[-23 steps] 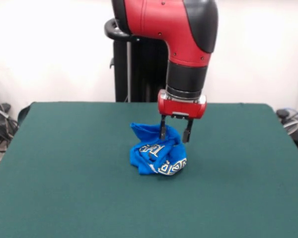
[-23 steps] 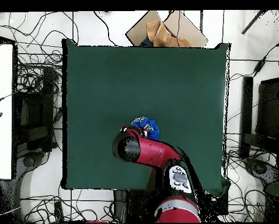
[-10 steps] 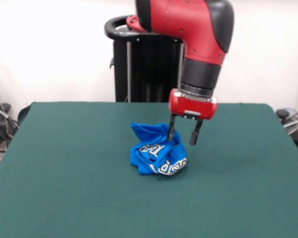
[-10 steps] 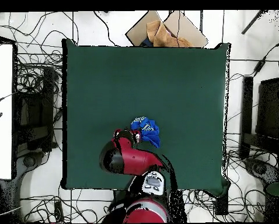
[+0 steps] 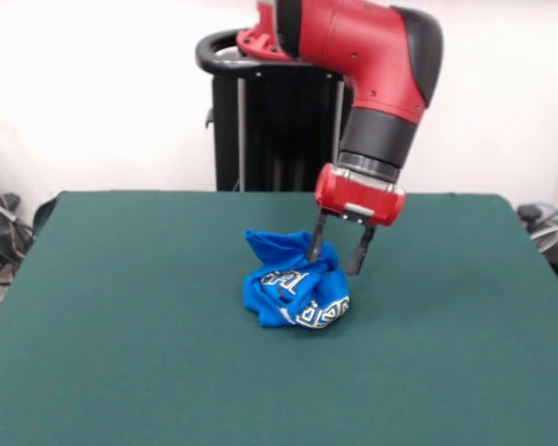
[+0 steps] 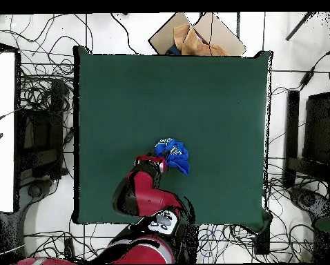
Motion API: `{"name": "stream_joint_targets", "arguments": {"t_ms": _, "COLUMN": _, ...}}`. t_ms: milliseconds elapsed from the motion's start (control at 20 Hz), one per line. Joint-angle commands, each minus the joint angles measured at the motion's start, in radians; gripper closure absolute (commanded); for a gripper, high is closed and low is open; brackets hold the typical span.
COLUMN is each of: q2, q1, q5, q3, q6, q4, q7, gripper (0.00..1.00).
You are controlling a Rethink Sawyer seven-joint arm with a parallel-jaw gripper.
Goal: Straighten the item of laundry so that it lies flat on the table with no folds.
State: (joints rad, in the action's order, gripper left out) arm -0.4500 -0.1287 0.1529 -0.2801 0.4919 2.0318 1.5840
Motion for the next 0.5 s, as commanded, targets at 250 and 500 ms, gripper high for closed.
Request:
{"name": "stream_joint_targets", "arguments": {"t_ms": 250, "q2": 0.102, "q1": -0.108, "q5": 0.238, "q3": -0.110, "q6": 0.117, "q4": 0.069, "q7": 0.227, "gripper": 0.00}}
{"name": "stream_joint_targets", "arguments": {"t_ms": 500, "q2": 0.136, "q1": -0.144, "q5": 0.293, "q3": -0.149, "q6": 0.120, "q4": 0.091, "q7": 0.194, "gripper": 0.00}}
